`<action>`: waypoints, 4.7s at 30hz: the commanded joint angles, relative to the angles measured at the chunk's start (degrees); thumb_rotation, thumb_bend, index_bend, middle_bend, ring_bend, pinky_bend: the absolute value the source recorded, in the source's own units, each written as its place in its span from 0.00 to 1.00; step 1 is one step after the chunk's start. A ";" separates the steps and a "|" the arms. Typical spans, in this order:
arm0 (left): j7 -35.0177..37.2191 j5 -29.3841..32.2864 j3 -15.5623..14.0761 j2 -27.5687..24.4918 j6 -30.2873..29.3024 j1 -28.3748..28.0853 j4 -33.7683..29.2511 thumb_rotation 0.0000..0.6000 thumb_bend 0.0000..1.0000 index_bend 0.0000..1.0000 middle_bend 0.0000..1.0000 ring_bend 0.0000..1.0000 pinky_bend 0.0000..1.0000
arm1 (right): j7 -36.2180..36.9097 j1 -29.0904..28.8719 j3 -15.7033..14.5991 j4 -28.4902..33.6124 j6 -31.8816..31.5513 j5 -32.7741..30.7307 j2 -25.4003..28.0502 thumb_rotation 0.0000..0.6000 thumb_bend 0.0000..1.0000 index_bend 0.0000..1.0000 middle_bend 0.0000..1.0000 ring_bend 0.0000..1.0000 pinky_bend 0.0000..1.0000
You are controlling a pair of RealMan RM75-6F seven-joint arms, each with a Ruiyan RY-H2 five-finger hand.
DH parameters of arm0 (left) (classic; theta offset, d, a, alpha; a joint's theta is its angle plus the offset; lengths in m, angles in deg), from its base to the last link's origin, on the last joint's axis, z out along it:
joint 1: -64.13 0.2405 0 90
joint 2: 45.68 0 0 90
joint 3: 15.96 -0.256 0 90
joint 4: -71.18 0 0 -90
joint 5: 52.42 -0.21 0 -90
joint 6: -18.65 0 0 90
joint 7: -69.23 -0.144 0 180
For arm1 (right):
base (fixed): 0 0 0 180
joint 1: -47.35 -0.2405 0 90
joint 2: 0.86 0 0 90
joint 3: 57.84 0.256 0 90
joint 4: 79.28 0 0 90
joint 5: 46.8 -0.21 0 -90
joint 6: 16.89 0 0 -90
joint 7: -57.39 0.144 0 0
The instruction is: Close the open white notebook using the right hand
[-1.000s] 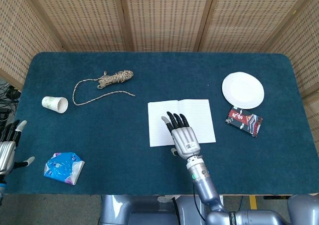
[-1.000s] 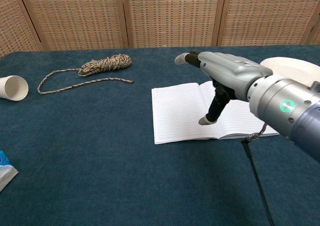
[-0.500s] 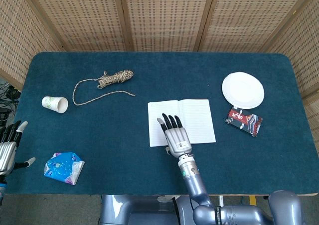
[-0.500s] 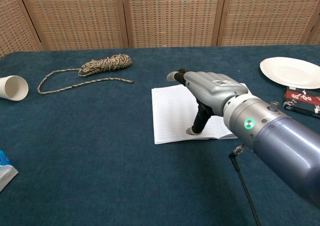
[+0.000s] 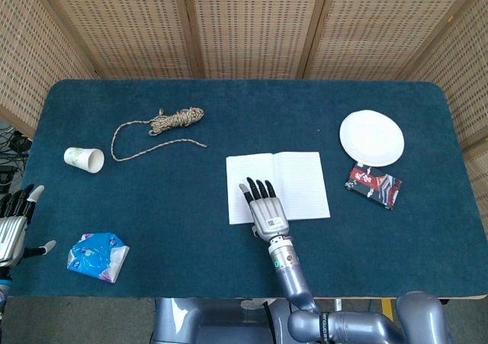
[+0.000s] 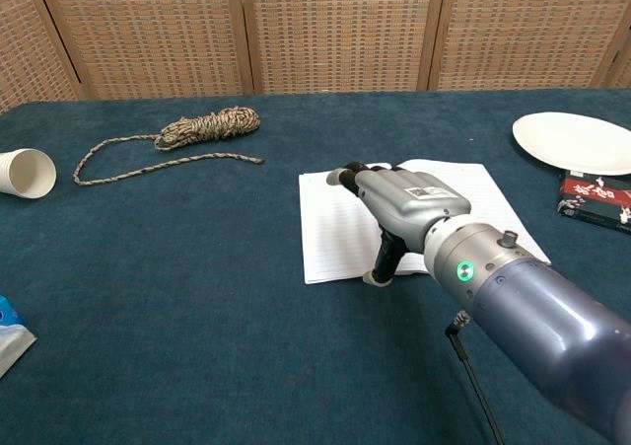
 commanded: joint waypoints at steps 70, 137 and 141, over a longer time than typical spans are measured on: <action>-1.16 -0.19 -0.58 0.53 0.60 -0.73 -0.50 1.00 0.14 0.00 0.00 0.00 0.00 | 10.43 2.86 2.33 -13.34 -0.31 5.64 -7.29 1.00 0.82 0.12 0.00 0.00 0.00; -1.71 -7.58 -1.93 -0.89 -5.92 1.04 -5.73 1.00 0.14 0.00 0.00 0.00 0.00 | 5.89 14.31 4.39 13.39 -14.82 5.64 12.02 1.00 0.54 0.00 0.00 0.00 0.00; -2.03 -8.01 -1.97 -0.92 -6.22 1.09 -6.04 1.00 0.14 0.00 0.00 0.00 0.00 | 6.66 15.04 4.31 13.13 -14.61 4.81 13.46 1.00 0.54 0.00 0.00 0.00 0.00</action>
